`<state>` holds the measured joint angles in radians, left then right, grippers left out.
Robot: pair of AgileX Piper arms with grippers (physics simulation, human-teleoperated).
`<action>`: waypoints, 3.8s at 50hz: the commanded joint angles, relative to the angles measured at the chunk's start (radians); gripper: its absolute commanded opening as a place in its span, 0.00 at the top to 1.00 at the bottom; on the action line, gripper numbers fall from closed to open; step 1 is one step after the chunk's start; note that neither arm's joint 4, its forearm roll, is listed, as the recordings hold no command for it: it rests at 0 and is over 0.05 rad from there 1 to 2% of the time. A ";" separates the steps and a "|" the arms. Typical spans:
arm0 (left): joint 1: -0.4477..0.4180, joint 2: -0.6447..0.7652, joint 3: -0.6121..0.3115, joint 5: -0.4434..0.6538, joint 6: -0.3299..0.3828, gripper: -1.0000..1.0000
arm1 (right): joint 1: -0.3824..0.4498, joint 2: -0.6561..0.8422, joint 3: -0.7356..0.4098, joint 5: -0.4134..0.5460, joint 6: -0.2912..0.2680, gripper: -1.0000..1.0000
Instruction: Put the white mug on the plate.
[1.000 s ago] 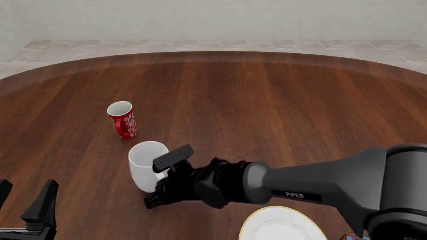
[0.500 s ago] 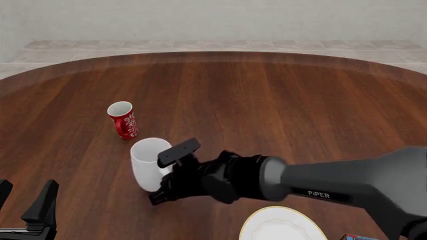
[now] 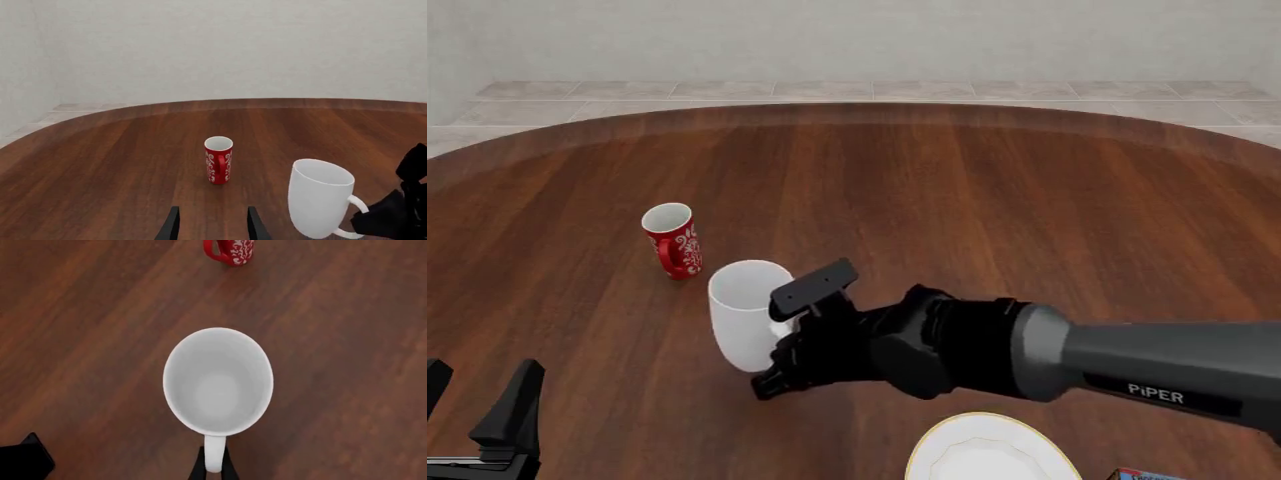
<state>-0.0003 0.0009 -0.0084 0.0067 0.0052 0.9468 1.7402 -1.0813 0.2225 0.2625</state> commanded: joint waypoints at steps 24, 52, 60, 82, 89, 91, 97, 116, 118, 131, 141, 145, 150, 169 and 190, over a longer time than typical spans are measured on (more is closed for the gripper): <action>0.000 0.000 0.000 0.000 0.000 0.00 | -0.052 -0.240 0.173 0.054 -0.015 1.00; 0.000 0.000 0.000 0.000 0.000 0.00 | -0.064 -0.357 0.291 0.032 0.008 1.00; 0.000 0.000 0.000 0.000 0.000 0.00 | -0.069 -0.392 0.326 0.035 0.009 1.00; 0.000 0.000 0.000 0.000 0.000 0.00 | -0.057 -0.483 0.433 0.007 0.028 1.00; 0.000 0.000 0.000 0.000 0.000 0.00 | -0.067 -0.534 0.472 0.017 0.031 1.00; 0.000 0.000 0.000 0.000 0.000 0.00 | -0.071 -0.550 0.480 0.021 0.031 1.00; 0.000 0.000 0.000 0.000 0.000 0.00 | -0.078 -0.590 0.508 0.032 0.030 1.00; 0.000 0.000 0.000 0.000 0.000 0.00 | -0.099 -0.701 0.572 0.065 0.035 1.00; 0.000 0.000 0.000 0.000 0.000 0.00 | -0.099 -0.709 0.585 0.062 0.038 1.00; 0.000 0.000 0.000 0.000 0.000 0.00 | -0.122 -0.821 0.630 0.123 0.040 1.00; 0.000 0.000 0.000 0.000 0.000 0.00 | -0.138 -0.921 0.649 0.196 0.027 1.00; 0.000 0.000 0.000 0.000 0.000 0.00 | -0.147 -0.990 0.670 0.239 0.029 1.00; 0.000 0.000 0.000 0.000 0.000 0.00 | -0.152 -1.045 0.689 0.274 0.030 1.00; 0.000 0.000 0.000 0.000 0.000 0.00 | -0.185 -1.206 0.721 0.412 0.027 1.00; 0.000 0.000 0.000 0.000 0.000 0.00 | -0.184 -1.268 0.752 0.462 0.030 1.00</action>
<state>-0.0003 0.0009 -0.0084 0.0067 0.0052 0.7656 0.5113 -0.3369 0.6536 0.2874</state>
